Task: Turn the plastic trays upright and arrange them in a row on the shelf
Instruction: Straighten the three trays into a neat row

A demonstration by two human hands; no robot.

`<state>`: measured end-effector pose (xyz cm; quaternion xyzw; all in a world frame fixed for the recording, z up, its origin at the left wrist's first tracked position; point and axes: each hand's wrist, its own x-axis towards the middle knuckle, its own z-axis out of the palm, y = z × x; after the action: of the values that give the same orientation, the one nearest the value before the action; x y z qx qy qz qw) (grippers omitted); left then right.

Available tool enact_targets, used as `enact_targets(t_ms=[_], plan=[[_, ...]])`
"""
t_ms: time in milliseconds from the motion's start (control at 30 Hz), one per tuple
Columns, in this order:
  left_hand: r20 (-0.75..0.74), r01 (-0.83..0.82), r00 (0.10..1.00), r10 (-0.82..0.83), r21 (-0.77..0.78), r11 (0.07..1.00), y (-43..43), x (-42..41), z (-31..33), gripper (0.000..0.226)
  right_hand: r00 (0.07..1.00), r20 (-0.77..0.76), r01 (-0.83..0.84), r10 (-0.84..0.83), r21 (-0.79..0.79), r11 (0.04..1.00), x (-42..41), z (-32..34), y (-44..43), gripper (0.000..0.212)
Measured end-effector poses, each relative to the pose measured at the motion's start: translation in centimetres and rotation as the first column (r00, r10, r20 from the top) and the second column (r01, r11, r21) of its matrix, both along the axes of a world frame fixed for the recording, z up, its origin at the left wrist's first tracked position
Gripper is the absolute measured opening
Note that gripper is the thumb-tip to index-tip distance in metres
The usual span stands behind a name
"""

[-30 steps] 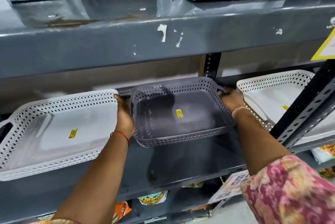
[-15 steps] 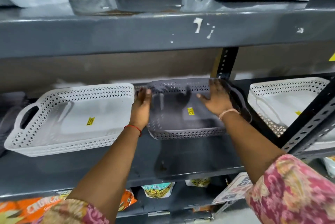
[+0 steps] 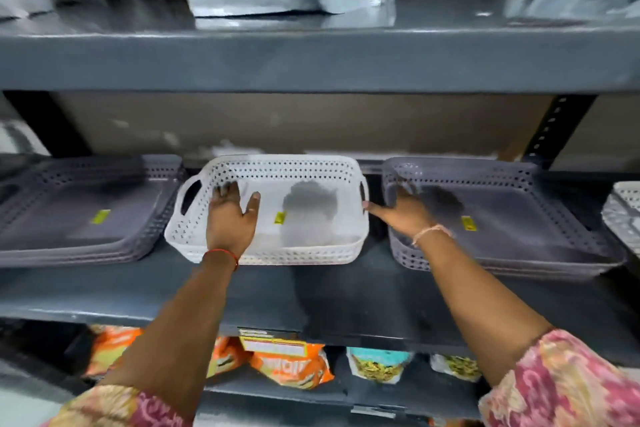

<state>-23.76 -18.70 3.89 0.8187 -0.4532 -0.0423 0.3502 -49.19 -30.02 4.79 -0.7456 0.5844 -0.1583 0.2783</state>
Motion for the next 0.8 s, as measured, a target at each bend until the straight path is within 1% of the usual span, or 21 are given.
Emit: enact_targets(t_ms=[67,100,167,233,300,333,400,467,533,700,800], plan=[[0.093,-0.079,0.993,0.074,0.056,0.995,0.6,3.8,-0.4,0.068,0.998,0.039,0.055,-0.058,0.086,0.995,1.0,-0.7,0.3,0.085],[0.132,-0.127,0.985,0.115,0.092,0.988,0.8,5.4,-0.5,0.071,0.994,0.069,0.072,-0.079,0.100,0.992,1.3,-1.0,0.4,0.082],[0.165,-0.215,0.968,0.188,0.166,0.962,1.5,8.0,-0.3,0.074,0.986,0.124,0.102,-0.116,0.111,0.989,1.9,-1.6,0.5,0.071],[0.178,-0.270,0.957,0.231,0.241,0.932,2.1,10.0,-0.4,0.085,0.985,0.103,0.128,-0.140,0.119,0.985,2.1,-1.7,0.7,0.073],[0.137,-0.314,0.949,0.284,0.308,0.898,2.5,11.6,-0.6,0.091,0.987,0.024,0.157,-0.161,0.108,0.982,2.2,-1.4,1.0,0.079],[0.089,-0.309,0.951,0.296,0.324,0.894,2.4,12.2,-0.5,0.086,0.982,-0.018,0.188,-0.187,0.095,0.978,2.6,-1.3,1.1,0.079],[0.000,-0.309,0.945,0.328,0.337,0.890,2.3,12.3,-0.3,0.066,0.979,-0.037,0.201,-0.199,0.086,0.976,2.5,-1.0,1.3,0.074],[-0.023,-0.287,0.949,0.315,0.351,0.891,2.3,12.1,0.0,0.050,0.978,-0.052,0.206,-0.202,0.081,0.975,2.6,-0.9,1.4,0.070],[-0.028,-0.253,0.959,0.281,0.358,0.899,2.3,12.3,0.0,0.044,0.974,-0.085,0.216,-0.209,0.078,0.973,2.8,-0.9,1.7,0.068],[-0.054,-0.164,0.980,0.192,0.323,0.932,2.8,12.7,-0.4,0.037,0.975,-0.096,0.207,-0.201,0.053,0.977,3.5,-0.7,2.4,0.043],[-0.057,-0.108,0.990,0.131,0.303,0.947,2.8,12.4,-0.7,0.032,0.974,-0.104,0.207,-0.201,0.051,0.977,4.1,-0.6,2.8,0.039]])
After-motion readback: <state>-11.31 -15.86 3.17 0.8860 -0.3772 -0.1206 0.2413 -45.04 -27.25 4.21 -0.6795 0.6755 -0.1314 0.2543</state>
